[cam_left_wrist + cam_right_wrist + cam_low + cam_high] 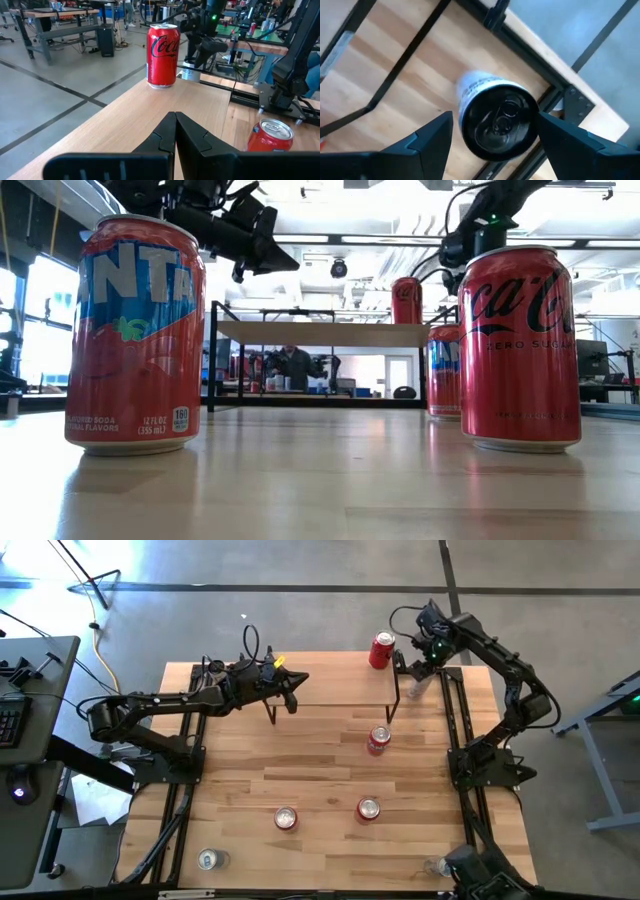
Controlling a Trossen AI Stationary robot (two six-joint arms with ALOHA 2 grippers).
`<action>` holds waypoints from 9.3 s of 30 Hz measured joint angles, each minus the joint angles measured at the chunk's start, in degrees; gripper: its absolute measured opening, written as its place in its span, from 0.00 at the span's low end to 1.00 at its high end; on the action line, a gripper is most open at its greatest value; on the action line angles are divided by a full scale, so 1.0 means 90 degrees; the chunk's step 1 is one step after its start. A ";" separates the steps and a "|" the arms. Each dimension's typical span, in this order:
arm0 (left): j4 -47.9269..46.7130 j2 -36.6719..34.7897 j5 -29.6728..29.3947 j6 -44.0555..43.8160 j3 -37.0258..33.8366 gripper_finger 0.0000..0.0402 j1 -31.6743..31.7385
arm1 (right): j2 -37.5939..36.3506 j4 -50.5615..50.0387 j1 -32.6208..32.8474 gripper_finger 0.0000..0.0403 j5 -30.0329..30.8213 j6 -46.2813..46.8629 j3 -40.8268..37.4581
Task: Place canned beverage on shelf
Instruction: Put the right white and yellow soda can on the shelf
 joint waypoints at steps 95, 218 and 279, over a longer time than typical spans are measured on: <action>-0.0160 0.0000 -0.0001 -0.0049 0.0000 0.00 -0.0002 | -0.0041 -0.0217 0.0161 0.77 0.0303 -0.0368 0.0269; -0.0104 -0.0427 -0.0052 0.0262 0.0000 0.00 -0.0845 | 0.1442 -0.2446 0.4209 0.66 0.0723 0.2612 0.4902; -0.0112 -0.0427 -0.0038 0.0182 0.0000 0.21 -0.1098 | 0.1894 -0.2104 0.3786 0.67 0.0511 0.2129 0.5550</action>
